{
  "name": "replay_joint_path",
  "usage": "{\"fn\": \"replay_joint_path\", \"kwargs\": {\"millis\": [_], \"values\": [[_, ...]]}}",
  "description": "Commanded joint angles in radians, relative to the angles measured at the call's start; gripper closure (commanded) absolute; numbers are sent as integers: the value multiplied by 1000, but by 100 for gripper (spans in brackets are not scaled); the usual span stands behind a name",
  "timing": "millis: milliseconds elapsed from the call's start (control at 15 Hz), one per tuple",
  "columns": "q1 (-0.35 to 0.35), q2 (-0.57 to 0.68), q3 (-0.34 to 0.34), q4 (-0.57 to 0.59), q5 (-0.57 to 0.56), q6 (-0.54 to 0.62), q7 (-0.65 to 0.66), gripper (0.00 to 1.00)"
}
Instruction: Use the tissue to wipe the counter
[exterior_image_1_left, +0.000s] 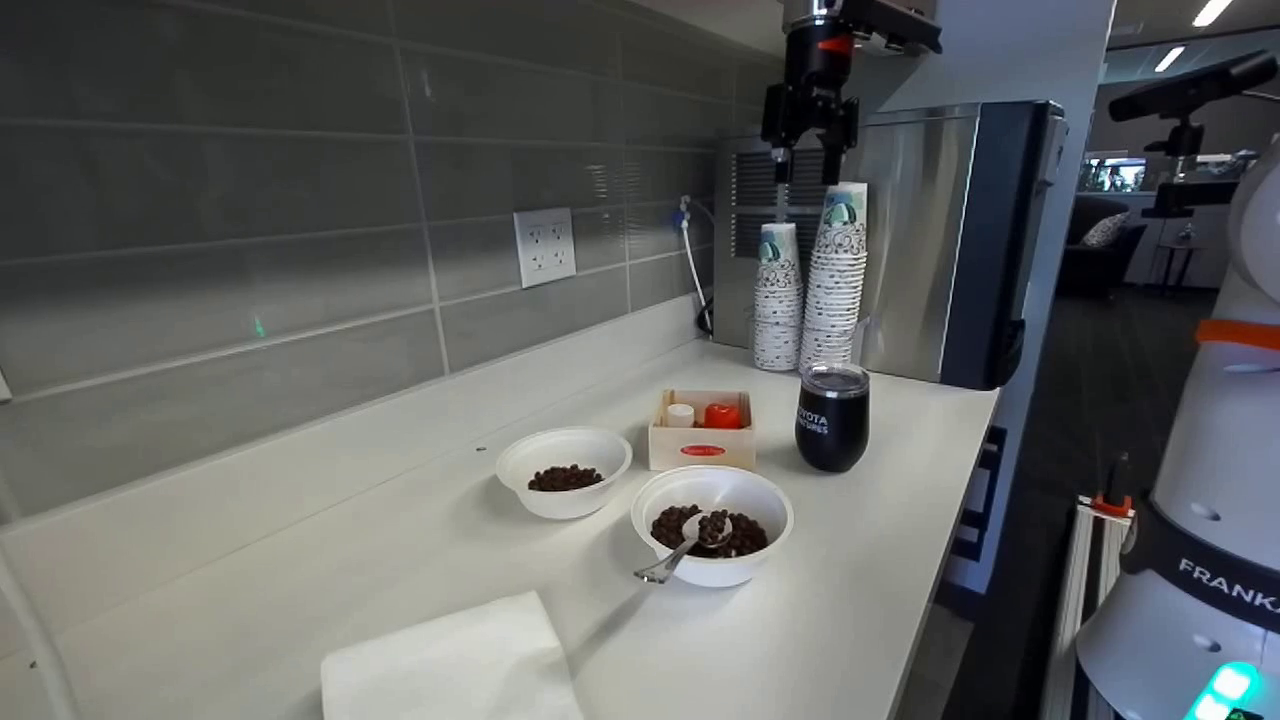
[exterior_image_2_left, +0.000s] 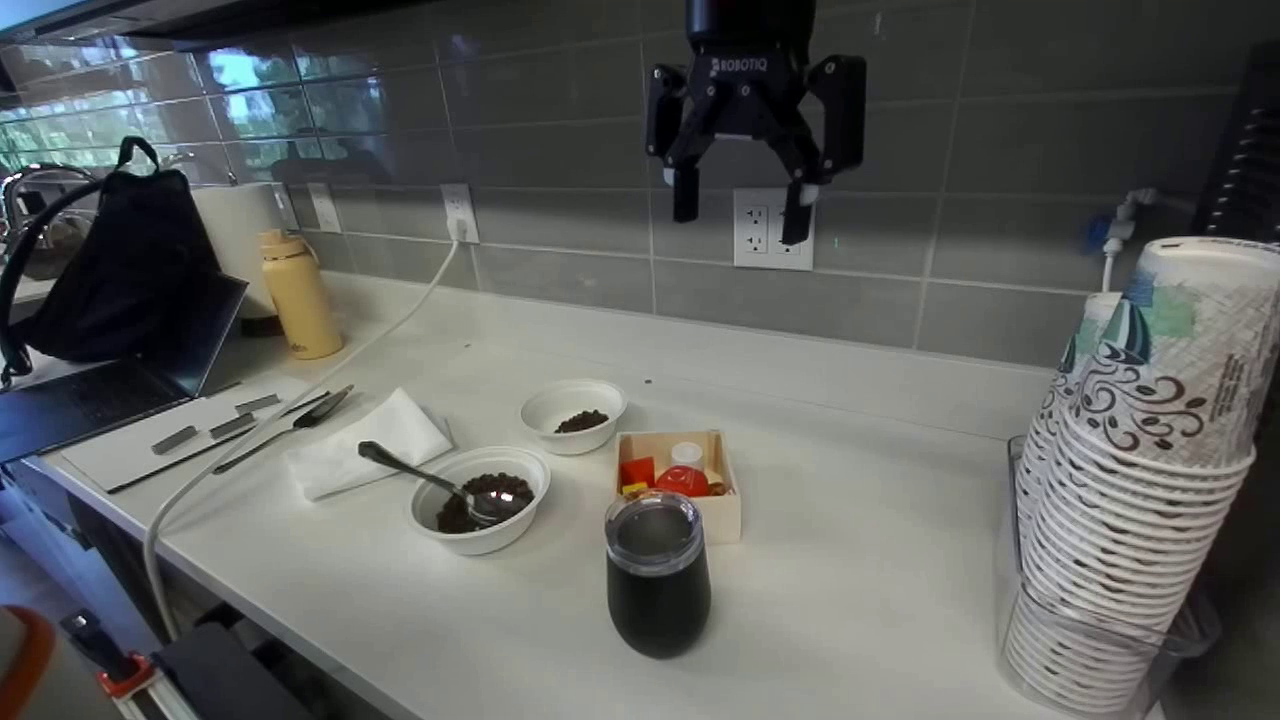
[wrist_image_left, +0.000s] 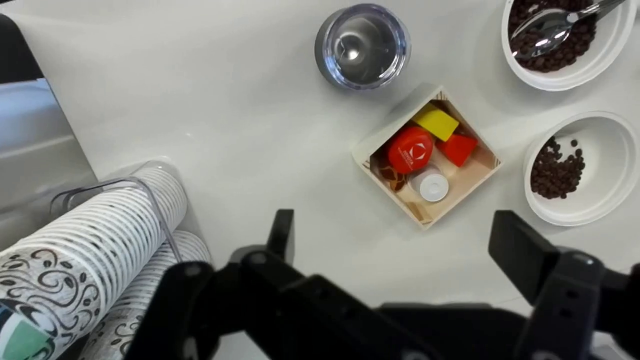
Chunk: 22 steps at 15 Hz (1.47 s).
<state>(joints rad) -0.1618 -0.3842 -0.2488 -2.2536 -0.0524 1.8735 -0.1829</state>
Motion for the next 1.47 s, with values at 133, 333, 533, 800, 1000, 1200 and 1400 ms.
{"fn": "replay_joint_path", "kwargs": {"millis": [133, 333, 533, 800, 1000, 1200, 1400], "values": [[14, -54, 56, -153, 19, 74, 46, 0], [48, -37, 122, -221, 46, 171, 118, 0], [106, 28, 215, -251, 68, 297, 206, 0], [192, 185, 353, -198, 41, 414, 335, 0], [248, 307, 415, -142, 36, 464, 365, 0], [299, 431, 447, -75, 45, 495, 349, 0], [349, 543, 474, -11, 47, 508, 333, 0]]}}
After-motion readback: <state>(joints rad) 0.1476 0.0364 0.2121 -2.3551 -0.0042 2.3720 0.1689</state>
